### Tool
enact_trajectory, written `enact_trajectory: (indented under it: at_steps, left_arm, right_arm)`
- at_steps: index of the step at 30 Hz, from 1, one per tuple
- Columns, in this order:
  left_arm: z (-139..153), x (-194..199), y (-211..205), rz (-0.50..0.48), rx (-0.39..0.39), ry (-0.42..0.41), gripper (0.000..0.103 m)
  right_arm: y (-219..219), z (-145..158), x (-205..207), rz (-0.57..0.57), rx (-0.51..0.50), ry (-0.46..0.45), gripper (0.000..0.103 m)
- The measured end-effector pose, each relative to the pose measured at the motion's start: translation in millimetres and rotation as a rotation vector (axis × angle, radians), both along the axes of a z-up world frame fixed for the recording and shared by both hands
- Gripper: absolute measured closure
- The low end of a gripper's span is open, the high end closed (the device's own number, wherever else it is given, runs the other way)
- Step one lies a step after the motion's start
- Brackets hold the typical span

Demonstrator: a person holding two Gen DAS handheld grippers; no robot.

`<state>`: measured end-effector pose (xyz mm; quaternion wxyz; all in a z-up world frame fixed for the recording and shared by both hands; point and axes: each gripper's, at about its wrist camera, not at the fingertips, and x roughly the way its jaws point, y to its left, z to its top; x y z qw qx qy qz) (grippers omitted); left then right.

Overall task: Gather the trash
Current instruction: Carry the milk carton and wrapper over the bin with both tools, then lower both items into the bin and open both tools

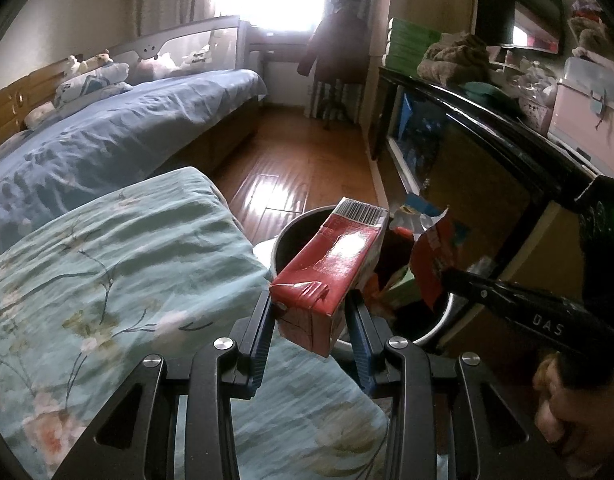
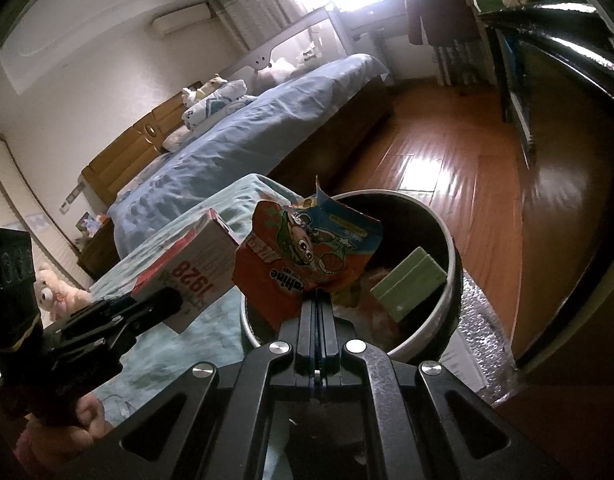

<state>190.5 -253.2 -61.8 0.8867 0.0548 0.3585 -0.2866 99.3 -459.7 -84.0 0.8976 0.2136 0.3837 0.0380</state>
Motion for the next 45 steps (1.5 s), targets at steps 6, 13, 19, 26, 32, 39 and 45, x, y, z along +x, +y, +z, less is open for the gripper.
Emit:
enact_trajectory:
  at_steps: [6,13,19,26,32,39,45]
  left_arm:
    - [0,2,-4,-0.001,0.004,0.001,0.068]
    - [-1,6,-14,-0.003,0.011,0.003,0.068]
    - [-3,10,-20,-0.004,0.016,0.003,0.068]
    - [-6,15,-26,0.000,0.024,0.009,0.068]
    - [-8,22,-33,-0.005,0.037,0.011,0.068]
    - [-9,28,-42,-0.002,0.049,0.013,0.068]
    - [-9,31,-49,-0.003,0.055,0.013,0.068]
  right_arm:
    - [-2,-1,4,-0.006,-0.007,0.005,0.102]
    - [-5,-3,7,-0.009,-0.016,0.013,0.102]
    - [-9,-5,12,-0.012,-0.021,0.020,0.102]
    - [-14,-8,16,-0.020,-0.023,0.026,0.102]
    - [-13,-11,20,-0.016,-0.028,0.042,0.102]
    - [-18,-15,27,-0.021,-0.023,0.060,0.102]
    - [-20,-15,30,-0.022,-0.027,0.059,0.102]
